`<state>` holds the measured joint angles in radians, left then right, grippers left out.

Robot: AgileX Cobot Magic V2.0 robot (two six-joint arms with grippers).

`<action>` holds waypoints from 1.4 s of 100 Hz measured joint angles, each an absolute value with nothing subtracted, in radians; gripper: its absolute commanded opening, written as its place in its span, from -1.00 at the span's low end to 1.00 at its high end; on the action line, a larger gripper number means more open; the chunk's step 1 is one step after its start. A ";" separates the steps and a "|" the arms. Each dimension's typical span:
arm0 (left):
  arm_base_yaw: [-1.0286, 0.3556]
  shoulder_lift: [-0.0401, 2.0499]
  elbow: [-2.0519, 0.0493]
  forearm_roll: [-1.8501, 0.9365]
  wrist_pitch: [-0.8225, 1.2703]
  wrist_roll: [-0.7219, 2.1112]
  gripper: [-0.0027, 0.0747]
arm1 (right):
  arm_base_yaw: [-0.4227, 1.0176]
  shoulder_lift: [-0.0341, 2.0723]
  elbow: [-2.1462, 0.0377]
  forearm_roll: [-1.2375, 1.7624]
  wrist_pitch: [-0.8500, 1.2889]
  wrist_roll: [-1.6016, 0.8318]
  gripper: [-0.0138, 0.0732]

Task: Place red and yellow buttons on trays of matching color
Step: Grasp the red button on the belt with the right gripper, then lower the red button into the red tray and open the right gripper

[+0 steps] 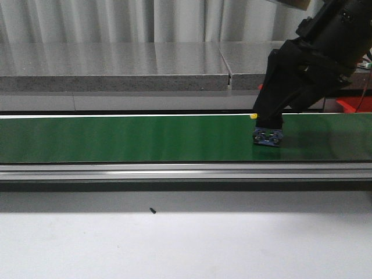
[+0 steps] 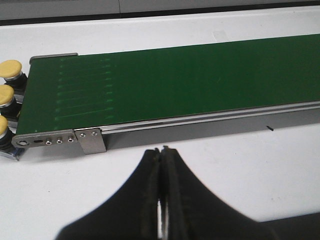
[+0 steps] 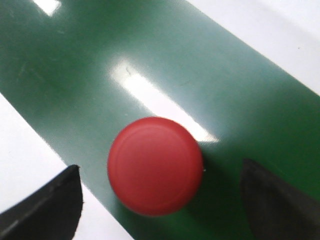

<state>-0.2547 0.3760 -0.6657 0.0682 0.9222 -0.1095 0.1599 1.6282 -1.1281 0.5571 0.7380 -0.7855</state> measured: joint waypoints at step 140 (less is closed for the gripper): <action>-0.255 0.376 -0.666 0.068 0.922 -0.109 -0.98 | -0.352 1.583 -1.177 0.582 0.580 -0.788 -0.07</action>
<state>-0.2547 0.3760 -0.6657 0.0682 0.9222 -0.1095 -0.3519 1.5833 -1.1771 0.5825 0.5797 -0.7878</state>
